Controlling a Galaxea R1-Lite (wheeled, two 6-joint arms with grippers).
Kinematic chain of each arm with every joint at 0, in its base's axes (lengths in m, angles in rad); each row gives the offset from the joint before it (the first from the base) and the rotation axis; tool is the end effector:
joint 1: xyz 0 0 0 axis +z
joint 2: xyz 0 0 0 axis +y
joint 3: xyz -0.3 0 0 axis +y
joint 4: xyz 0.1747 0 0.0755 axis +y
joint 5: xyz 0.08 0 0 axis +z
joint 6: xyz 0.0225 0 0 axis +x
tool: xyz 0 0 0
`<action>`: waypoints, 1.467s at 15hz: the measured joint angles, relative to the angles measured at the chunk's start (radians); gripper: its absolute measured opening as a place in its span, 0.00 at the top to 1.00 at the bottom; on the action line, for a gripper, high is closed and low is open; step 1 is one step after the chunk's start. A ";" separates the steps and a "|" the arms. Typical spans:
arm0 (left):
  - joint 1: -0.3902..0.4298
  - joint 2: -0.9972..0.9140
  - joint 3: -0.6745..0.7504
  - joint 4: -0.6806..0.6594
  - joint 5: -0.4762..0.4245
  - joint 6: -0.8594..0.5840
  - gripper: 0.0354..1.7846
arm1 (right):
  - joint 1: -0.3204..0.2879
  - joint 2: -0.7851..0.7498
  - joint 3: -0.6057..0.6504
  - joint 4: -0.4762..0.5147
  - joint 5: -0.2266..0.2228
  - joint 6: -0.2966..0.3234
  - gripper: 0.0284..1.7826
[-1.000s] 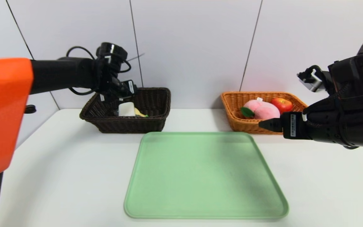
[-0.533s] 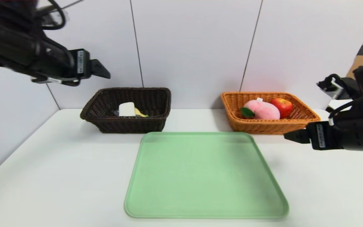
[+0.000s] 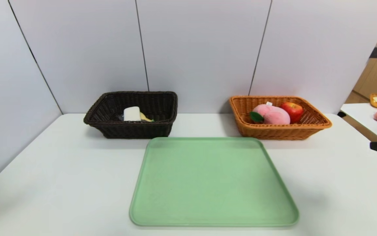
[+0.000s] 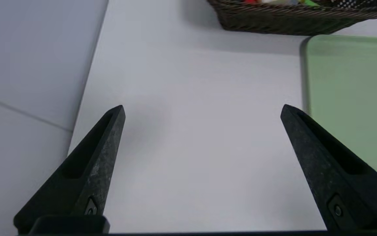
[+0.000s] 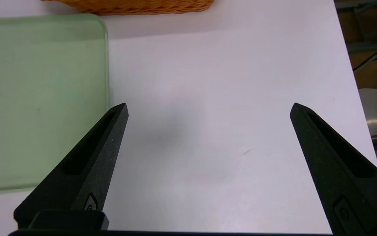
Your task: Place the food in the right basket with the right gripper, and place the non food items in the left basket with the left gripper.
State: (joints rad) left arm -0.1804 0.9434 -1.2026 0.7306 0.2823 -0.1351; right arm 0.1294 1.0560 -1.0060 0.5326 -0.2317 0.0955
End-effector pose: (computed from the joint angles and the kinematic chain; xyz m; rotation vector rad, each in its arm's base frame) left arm 0.0640 -0.0053 0.3145 -0.0245 0.4510 0.1307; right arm 0.1153 0.0098 0.2717 -0.0119 0.5677 -0.1266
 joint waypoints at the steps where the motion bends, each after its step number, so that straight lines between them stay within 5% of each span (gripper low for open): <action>1: 0.029 -0.066 0.053 -0.003 0.006 -0.006 0.06 | -0.007 -0.062 0.040 -0.006 -0.001 0.004 0.04; 10: 0.160 -0.692 0.547 -0.116 -0.014 0.139 0.06 | -0.088 -0.671 0.466 -0.124 -0.002 -0.033 0.04; 14: 0.178 -0.867 0.720 -0.201 -0.016 0.263 0.06 | -0.119 -0.940 0.557 -0.141 0.091 -0.196 0.04; 18: 0.179 -0.933 0.896 -0.485 -0.055 0.304 0.06 | -0.126 -1.037 0.735 -0.409 0.245 -0.371 0.04; 22: 0.179 -0.945 1.072 -0.679 -0.157 0.330 0.06 | -0.127 -1.056 0.978 -0.782 0.282 -0.465 0.04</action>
State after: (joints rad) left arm -0.0017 -0.0013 -0.1302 0.0519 0.1255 0.1951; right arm 0.0028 -0.0004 -0.0283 -0.2491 0.0504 -0.3698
